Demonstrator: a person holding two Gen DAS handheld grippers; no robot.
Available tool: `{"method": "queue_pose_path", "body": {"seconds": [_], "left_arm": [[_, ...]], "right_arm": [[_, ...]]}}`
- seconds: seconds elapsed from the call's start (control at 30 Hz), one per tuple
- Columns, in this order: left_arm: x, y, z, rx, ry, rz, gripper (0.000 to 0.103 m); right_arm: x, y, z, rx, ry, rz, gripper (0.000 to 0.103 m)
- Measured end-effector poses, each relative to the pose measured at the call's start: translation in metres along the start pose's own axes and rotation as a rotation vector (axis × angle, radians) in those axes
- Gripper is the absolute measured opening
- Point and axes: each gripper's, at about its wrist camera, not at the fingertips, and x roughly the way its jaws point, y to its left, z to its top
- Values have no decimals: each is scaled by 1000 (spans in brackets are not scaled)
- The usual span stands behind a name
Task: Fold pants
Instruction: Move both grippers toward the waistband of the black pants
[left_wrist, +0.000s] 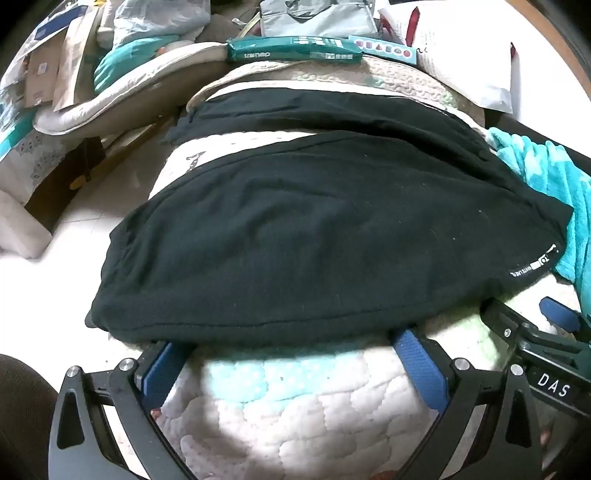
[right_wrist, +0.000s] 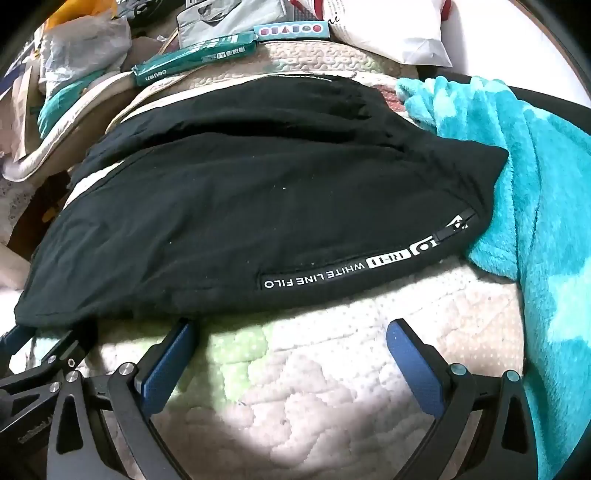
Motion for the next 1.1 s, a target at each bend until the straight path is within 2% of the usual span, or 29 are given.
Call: {"method": "queue_pose_path", "body": {"seconds": [0.13,0.23,0.3,0.43,0.5,0.63,0.73,0.97,1.1], "left_arm": [[-9,-6,-3,22,3,-17,103],[-12,-3,-7,68,20,-31,103],[-15,-1,-8,77,28,-38,103],[-27,0,-9,84,38,-8,103],[-44,2,-8,77,-17,16,103],[-97,6,3,43,-180,53,103],[-145,10,18,9,-311,67,103],[-221,5,57,-29,-494,63,103],[-281,9,76,-64,-672,107,103]], "right_arm": [[1,1,3,-9,15,-12,103],[-6,3,-9,-29,-12,-5,103],[-2,8,-10,-37,11,-9,103],[-14,4,-10,-30,33,-27,103],[-27,0,-15,-18,10,-25,103],[-55,-6,-16,0,-75,-9,103],[-78,-9,-9,13,-175,-16,103],[-139,7,13,-55,-432,-34,103],[-172,14,33,-124,-539,-67,103]]}}
